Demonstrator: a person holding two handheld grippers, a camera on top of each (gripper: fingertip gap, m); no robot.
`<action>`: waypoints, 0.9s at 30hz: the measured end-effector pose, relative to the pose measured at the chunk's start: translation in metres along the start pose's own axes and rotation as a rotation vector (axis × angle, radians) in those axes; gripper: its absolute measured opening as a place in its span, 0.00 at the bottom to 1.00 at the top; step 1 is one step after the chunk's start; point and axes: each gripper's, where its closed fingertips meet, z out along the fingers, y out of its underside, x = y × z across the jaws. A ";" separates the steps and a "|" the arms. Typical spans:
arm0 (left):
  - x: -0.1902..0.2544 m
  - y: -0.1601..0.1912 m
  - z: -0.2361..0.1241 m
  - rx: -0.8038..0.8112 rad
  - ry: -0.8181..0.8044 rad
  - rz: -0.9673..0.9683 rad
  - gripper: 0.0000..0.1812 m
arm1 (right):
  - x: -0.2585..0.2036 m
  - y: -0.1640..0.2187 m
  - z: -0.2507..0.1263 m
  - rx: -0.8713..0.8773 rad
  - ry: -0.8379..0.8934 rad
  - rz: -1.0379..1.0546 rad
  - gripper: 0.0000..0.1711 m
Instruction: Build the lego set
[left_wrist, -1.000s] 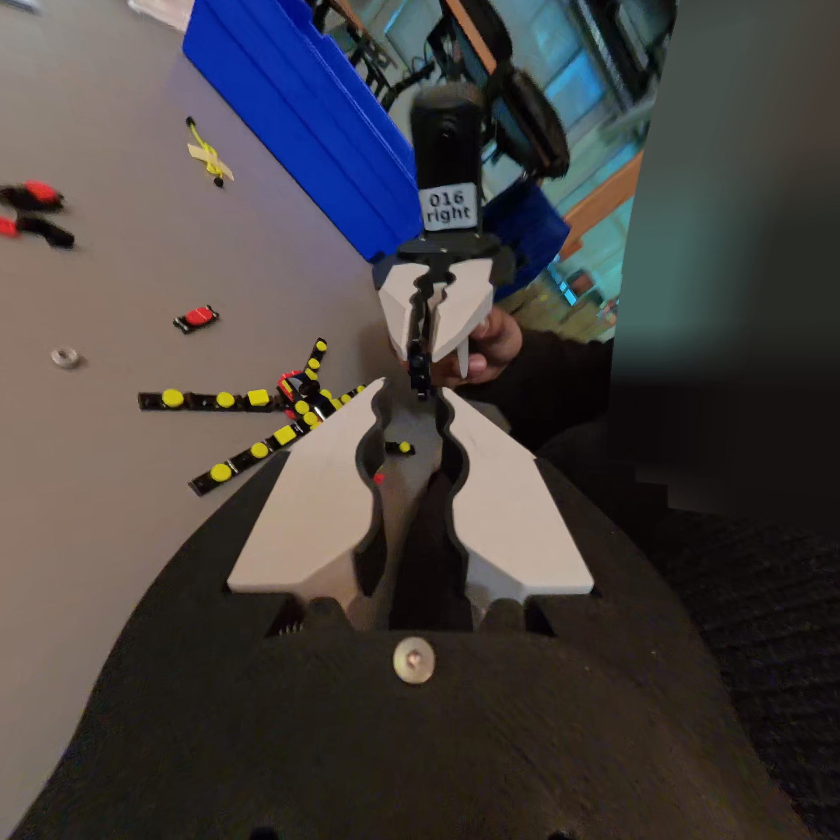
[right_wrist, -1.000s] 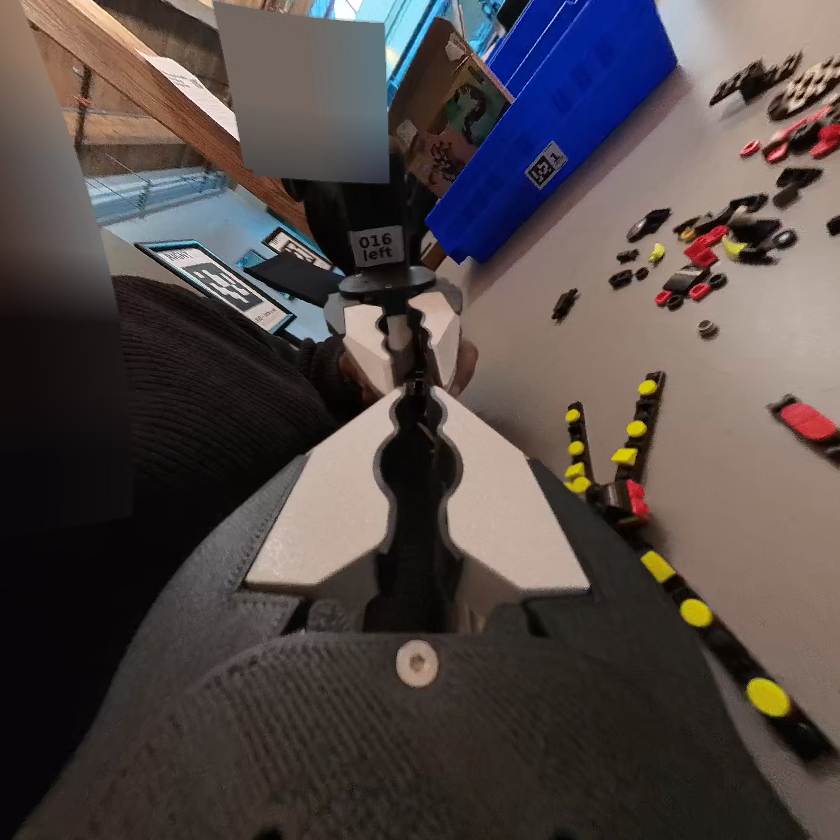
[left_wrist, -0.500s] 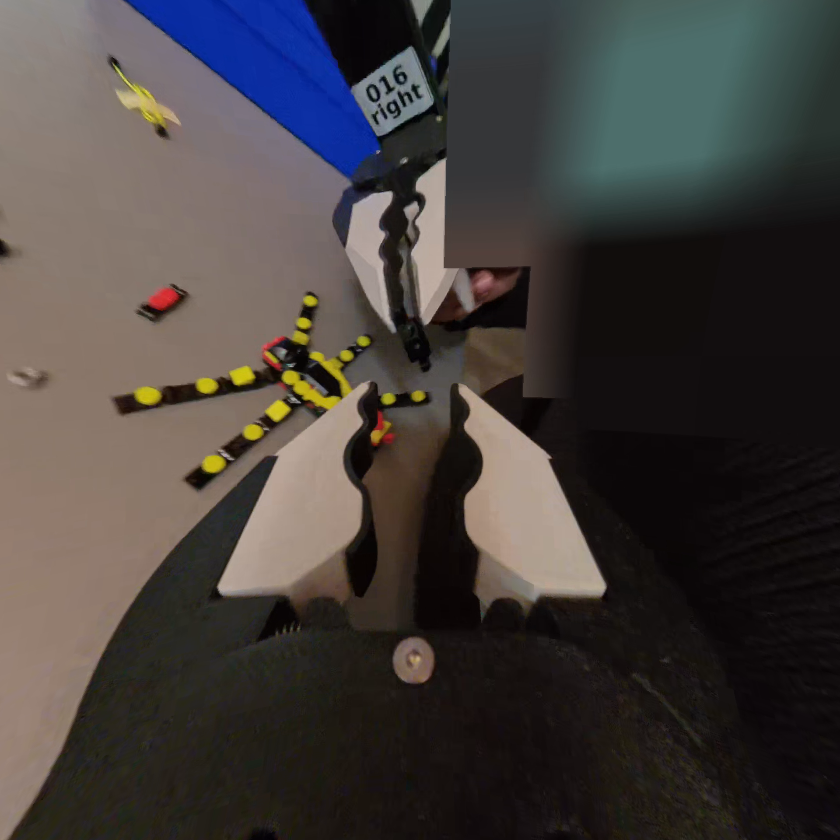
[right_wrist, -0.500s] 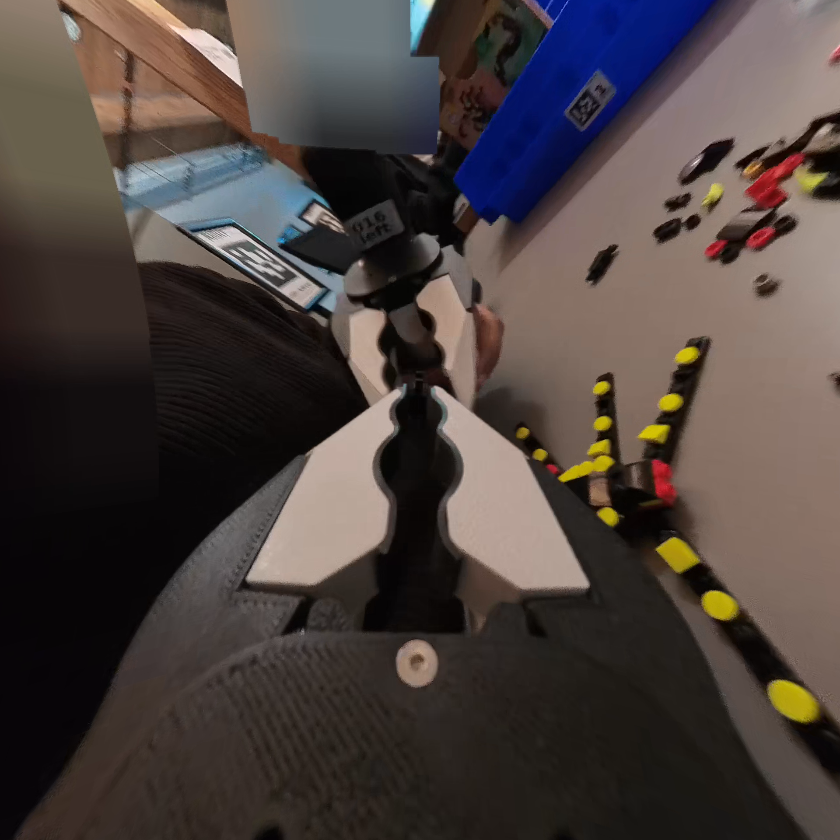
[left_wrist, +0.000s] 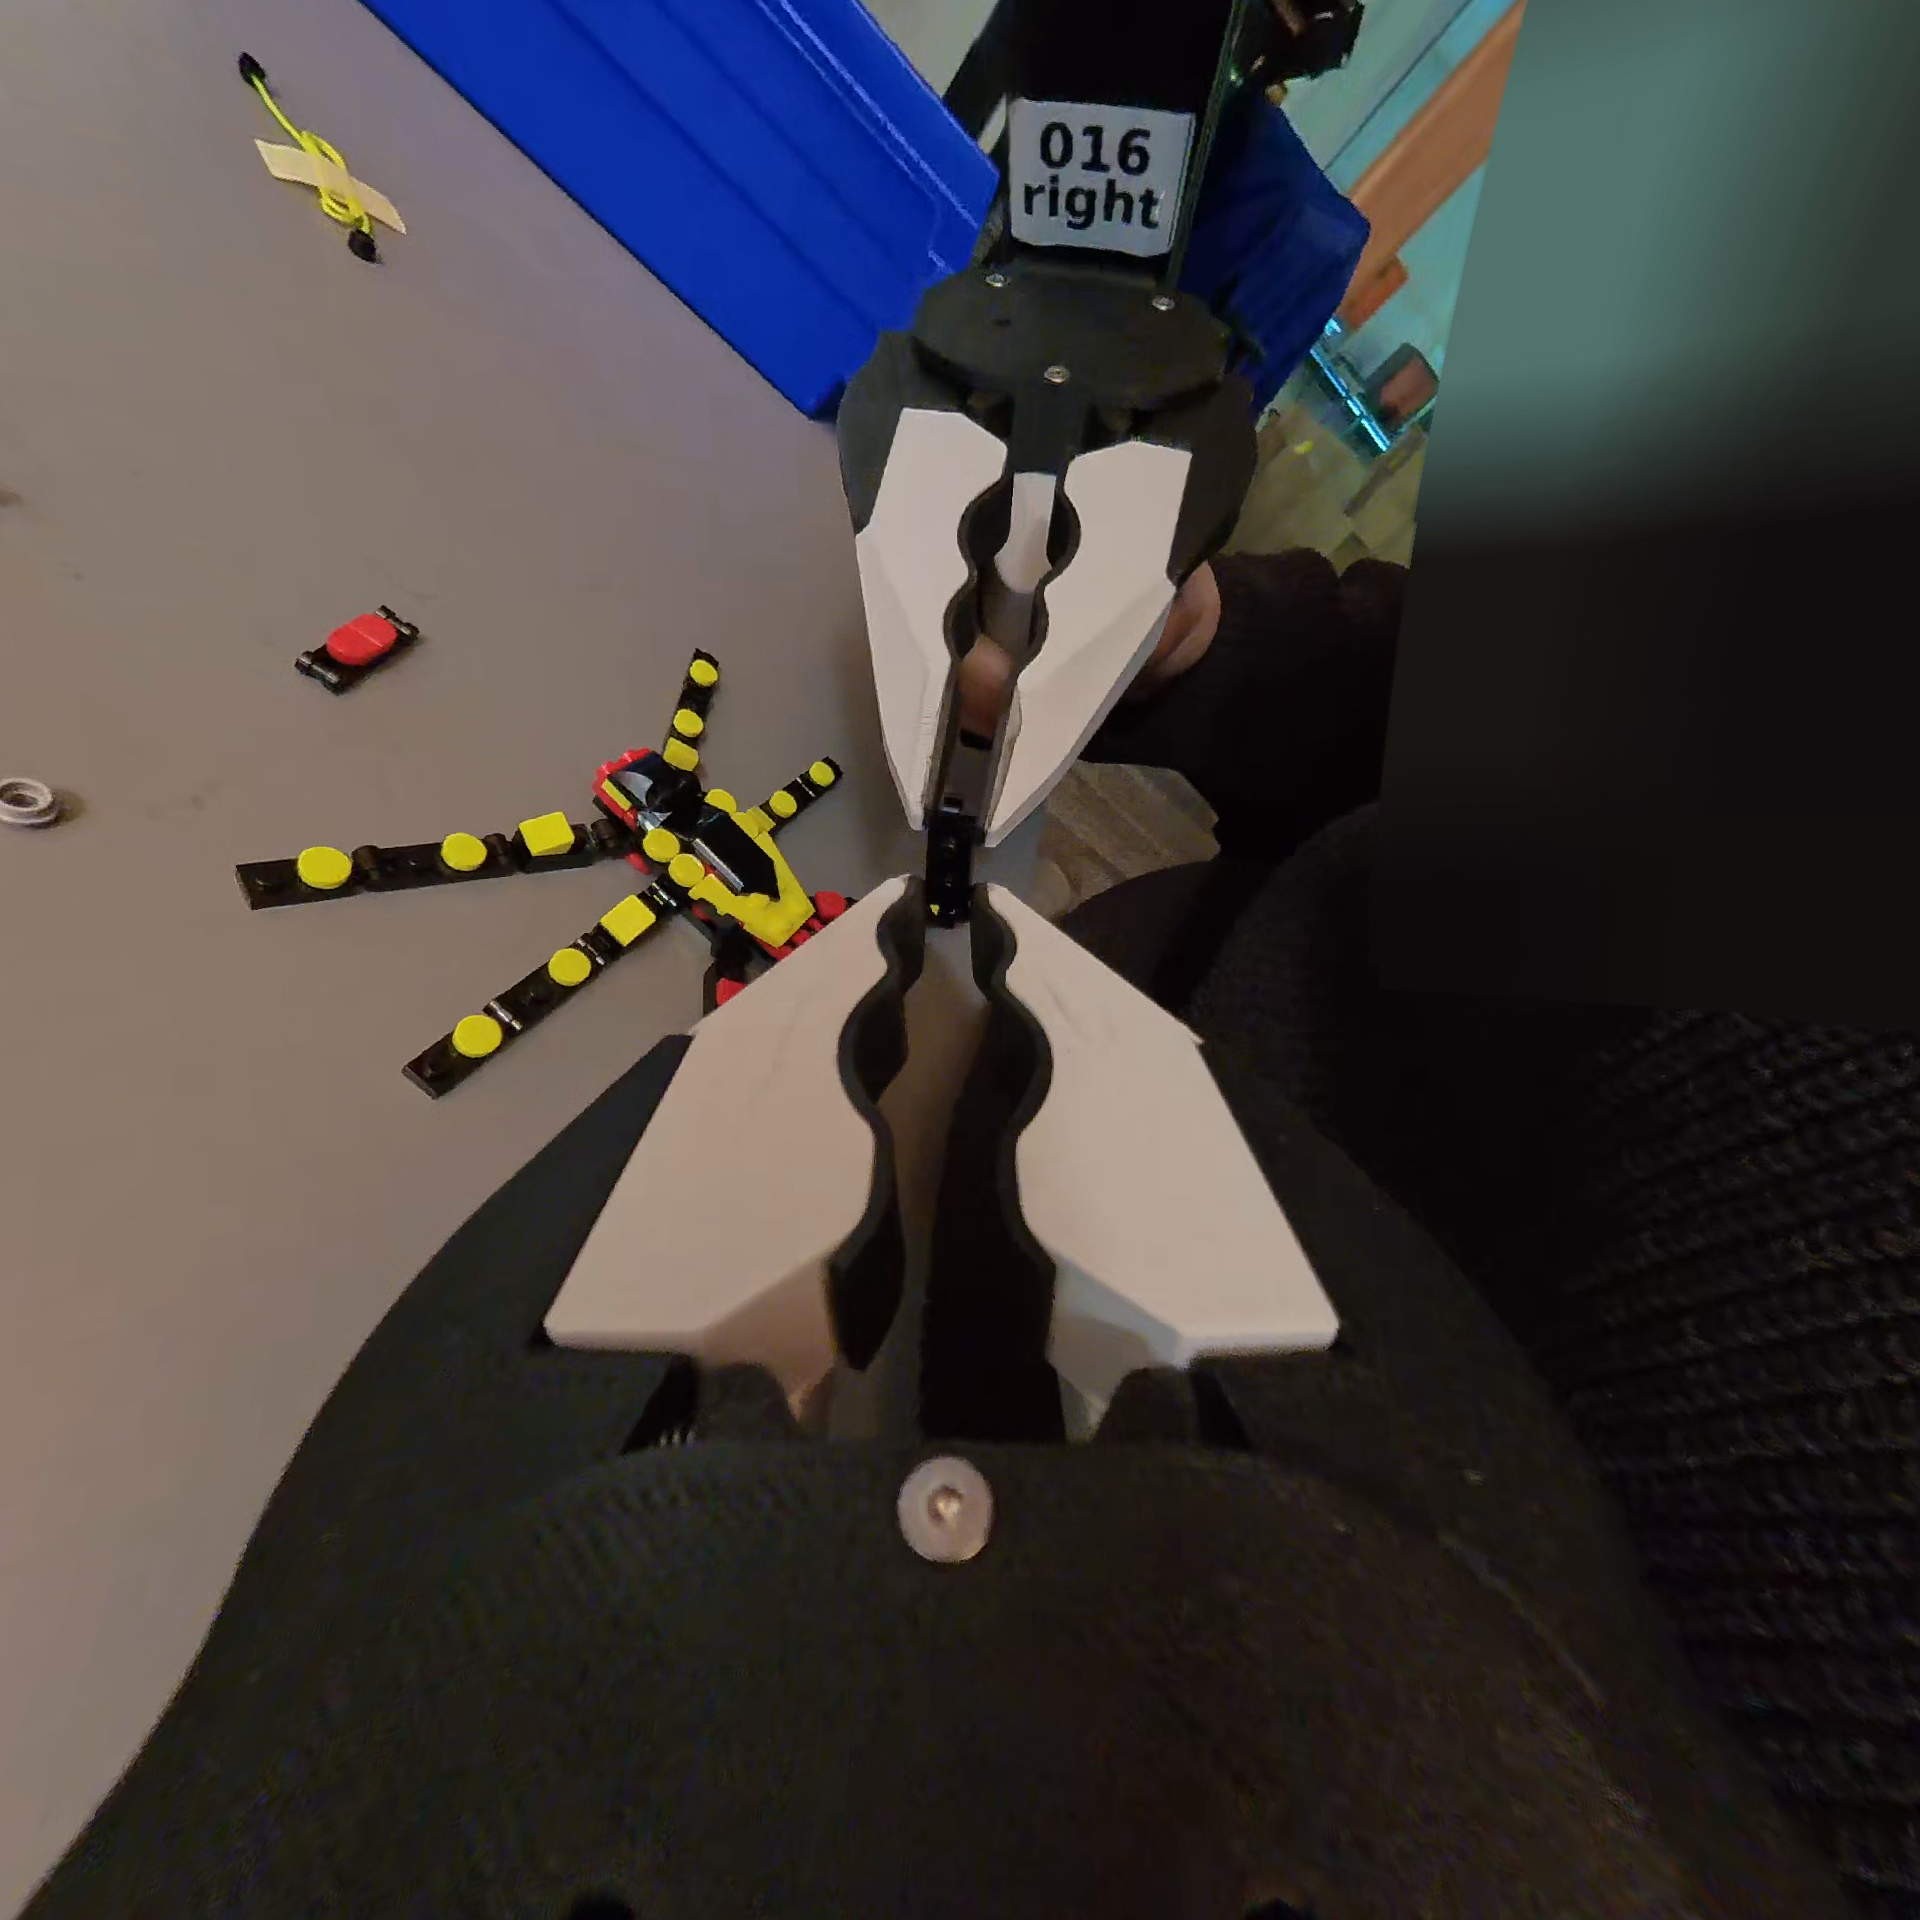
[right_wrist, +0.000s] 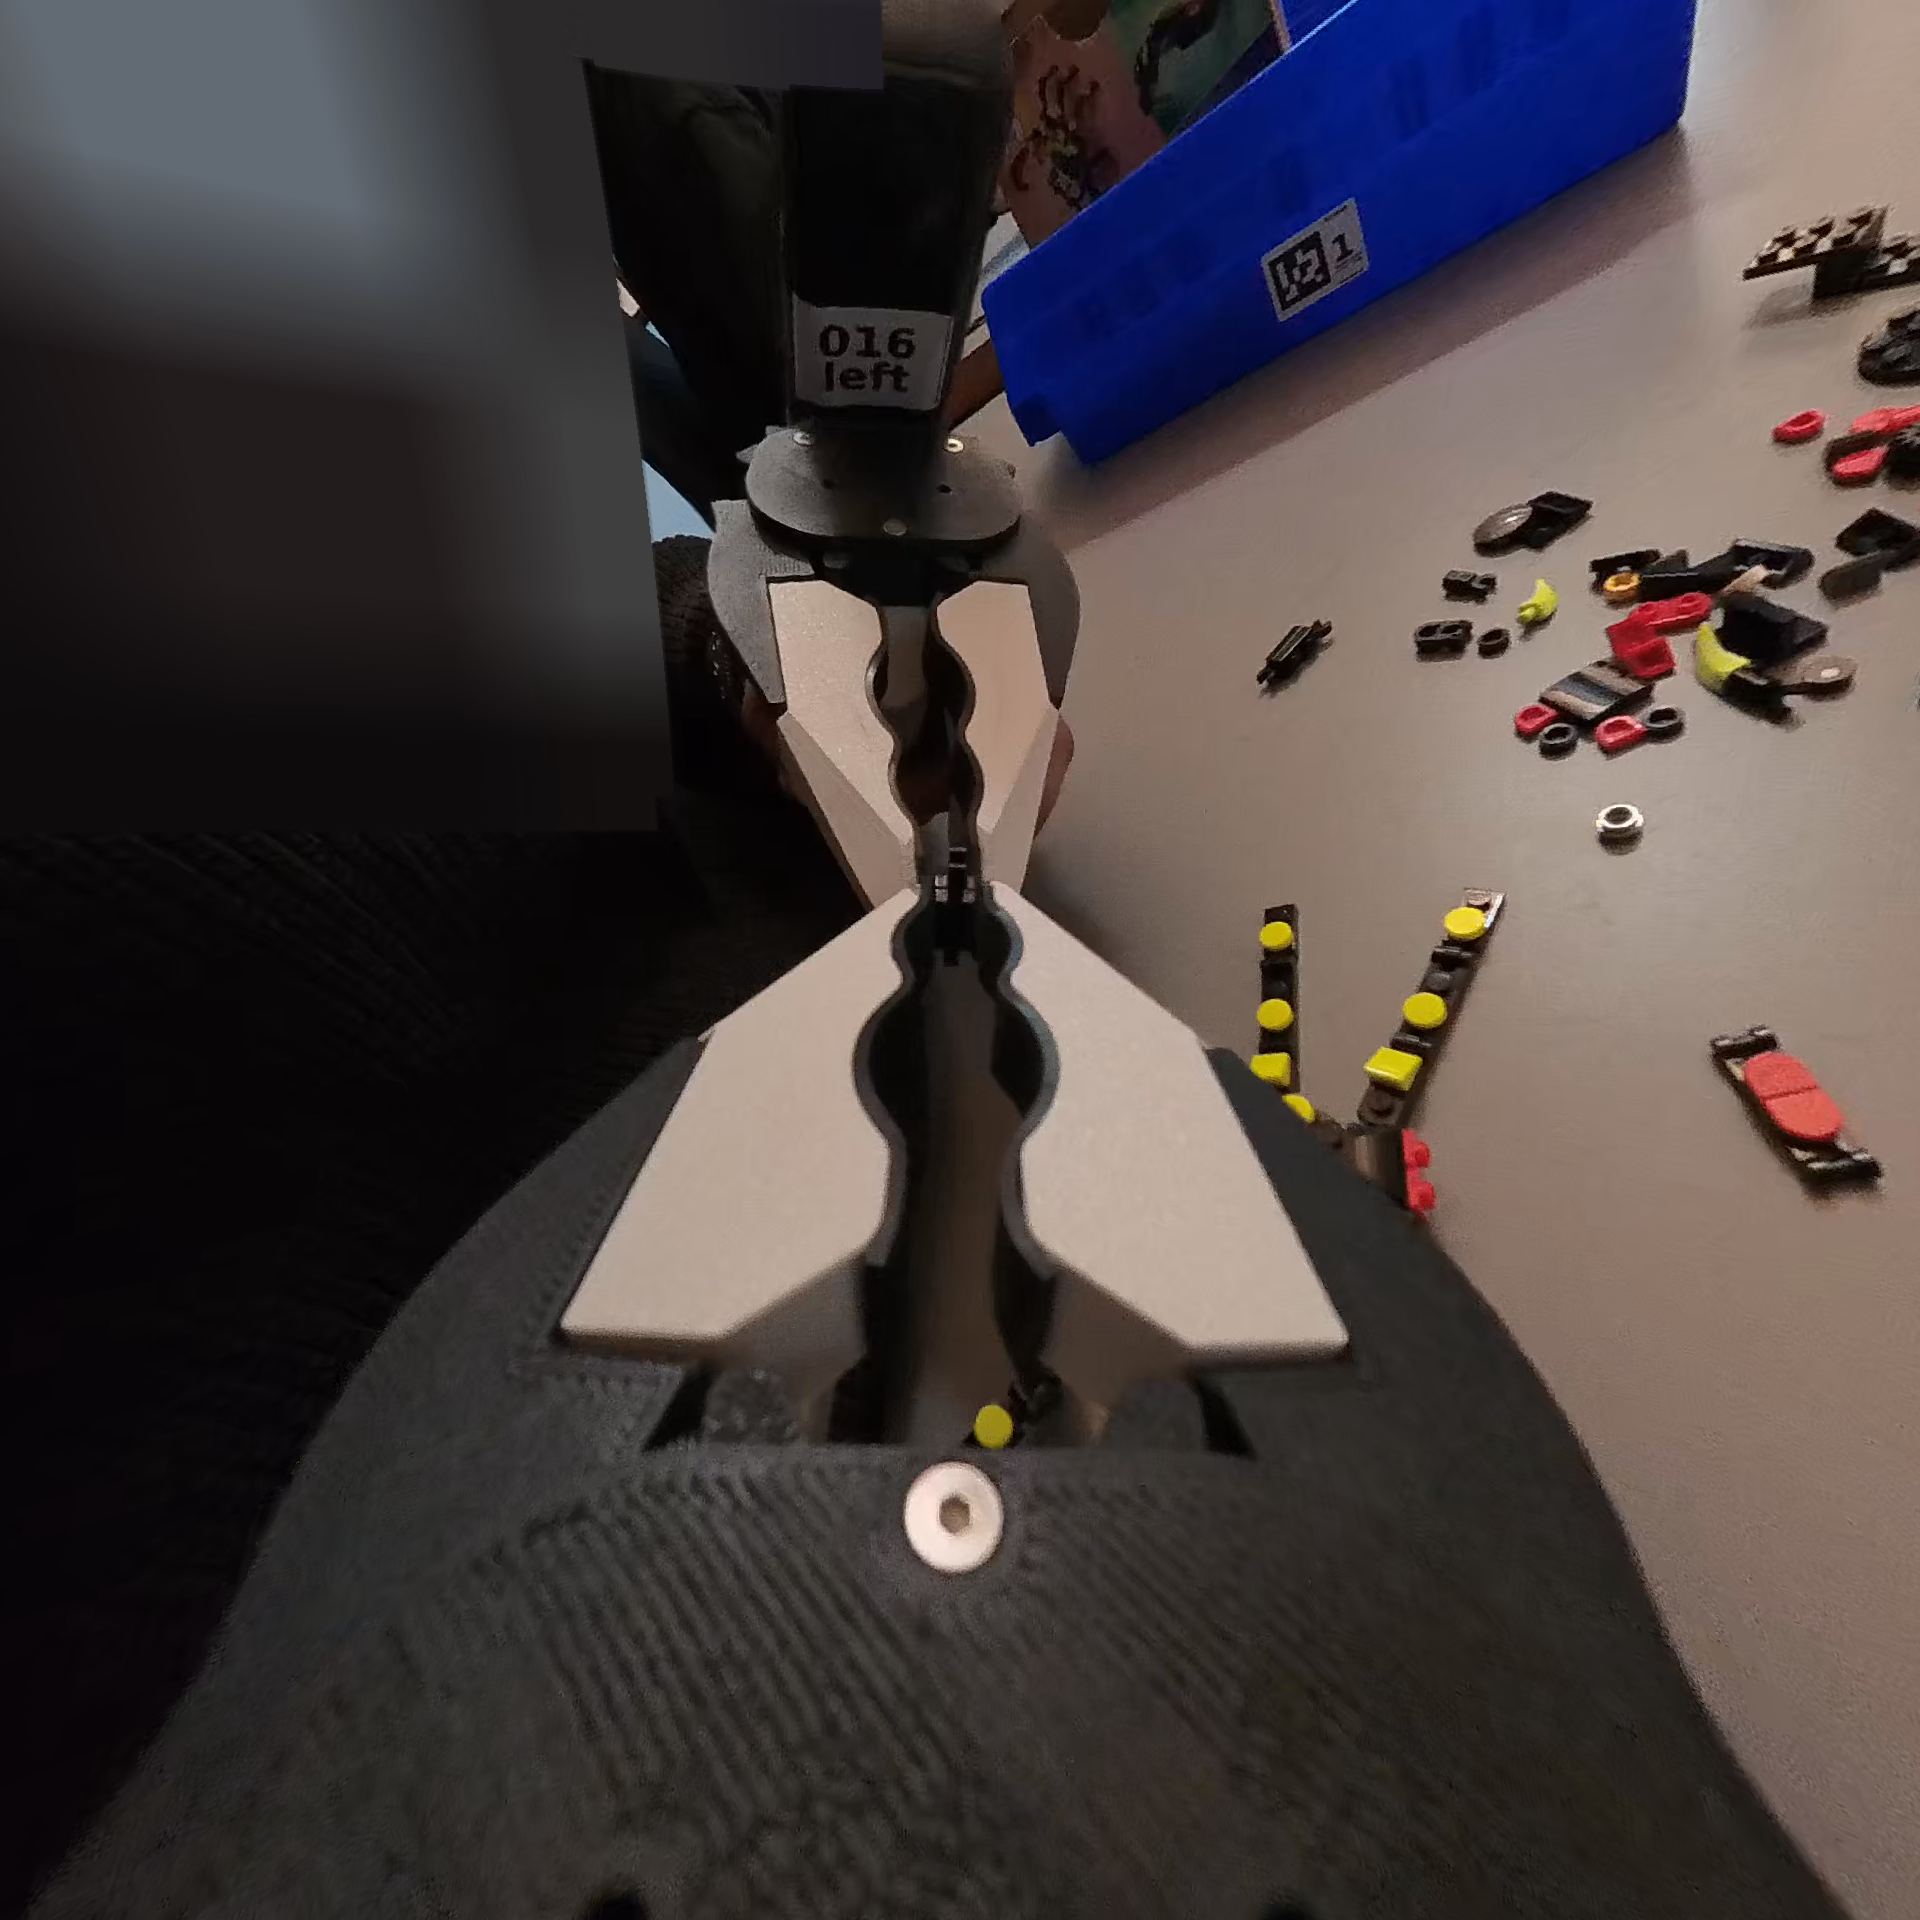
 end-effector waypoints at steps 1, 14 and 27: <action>0.000 -0.001 -0.001 0.004 0.003 -0.001 0.02 | 0.000 -0.001 0.000 0.009 0.001 -0.009 0.03; -0.014 -0.023 -0.015 0.148 0.021 -0.171 0.02 | 0.018 -0.007 -0.007 0.048 0.116 -0.057 0.09; 0.000 -0.014 -0.004 0.102 0.060 -0.150 0.02 | 0.002 -0.014 -0.001 0.124 -0.051 0.133 0.04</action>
